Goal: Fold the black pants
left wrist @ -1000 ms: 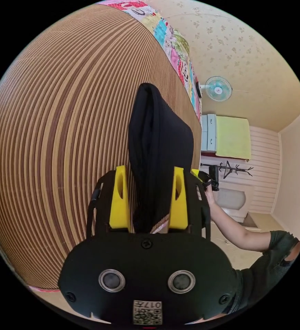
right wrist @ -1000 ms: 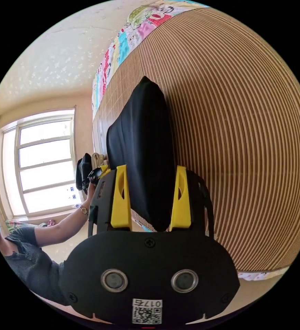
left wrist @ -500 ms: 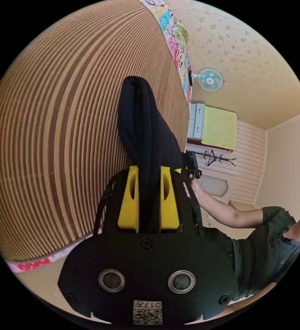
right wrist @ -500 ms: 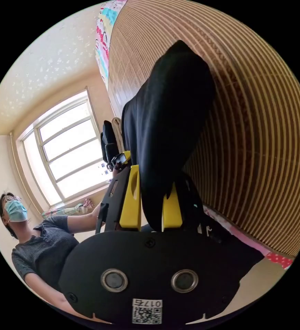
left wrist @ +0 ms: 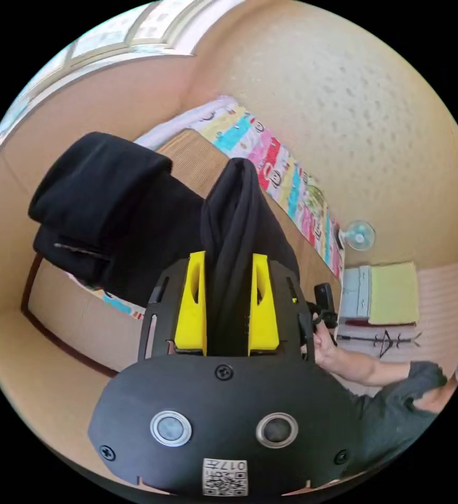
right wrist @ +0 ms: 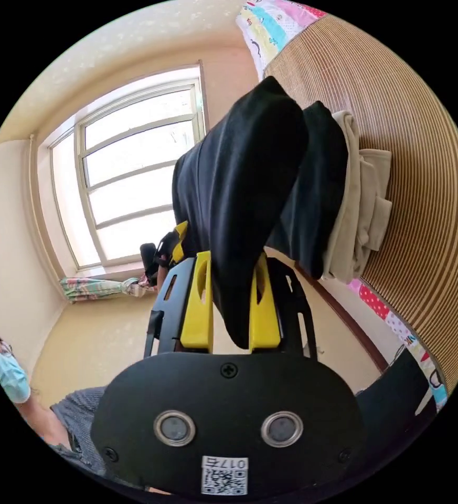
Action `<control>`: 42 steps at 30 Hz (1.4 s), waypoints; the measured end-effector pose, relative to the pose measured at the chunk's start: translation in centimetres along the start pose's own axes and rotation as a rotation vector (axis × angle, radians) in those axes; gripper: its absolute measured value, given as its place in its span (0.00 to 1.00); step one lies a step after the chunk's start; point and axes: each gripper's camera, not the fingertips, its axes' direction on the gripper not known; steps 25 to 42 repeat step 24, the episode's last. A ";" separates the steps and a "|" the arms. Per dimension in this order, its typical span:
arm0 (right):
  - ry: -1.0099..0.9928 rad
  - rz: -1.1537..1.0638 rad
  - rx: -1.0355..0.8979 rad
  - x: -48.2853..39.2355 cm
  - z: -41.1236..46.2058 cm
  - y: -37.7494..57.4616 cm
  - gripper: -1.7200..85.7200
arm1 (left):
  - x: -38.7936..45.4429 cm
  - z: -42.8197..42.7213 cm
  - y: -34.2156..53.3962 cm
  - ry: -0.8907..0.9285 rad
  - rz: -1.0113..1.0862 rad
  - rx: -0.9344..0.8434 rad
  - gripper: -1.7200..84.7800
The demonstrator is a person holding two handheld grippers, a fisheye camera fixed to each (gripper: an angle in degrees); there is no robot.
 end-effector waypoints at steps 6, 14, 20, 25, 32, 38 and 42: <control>0.236 -0.237 -0.113 0.6 -5.8 6.2 0.04 | -3.8 5.9 8.9 0.047 -0.129 0.141 0.13; 0.408 0.297 0.100 13.4 -26.3 29.3 0.03 | 8.9 28.5 30.7 0.234 0.174 -0.293 0.04; 0.562 0.332 0.349 9.6 -38.4 46.4 0.02 | 22.5 31.2 33.3 0.190 0.856 -0.250 0.01; 0.632 0.316 0.678 7.1 -43.6 57.0 0.02 | 29.5 30.0 36.3 -0.014 1.173 -0.055 0.01; 0.632 0.316 0.678 7.1 -43.6 57.0 0.02 | 29.5 30.0 36.3 -0.014 1.173 -0.055 0.01; 0.632 0.316 0.678 7.1 -43.6 57.0 0.02 | 29.5 30.0 36.3 -0.014 1.173 -0.055 0.01; 0.632 0.316 0.678 7.1 -43.6 57.0 0.02 | 29.5 30.0 36.3 -0.014 1.173 -0.055 0.01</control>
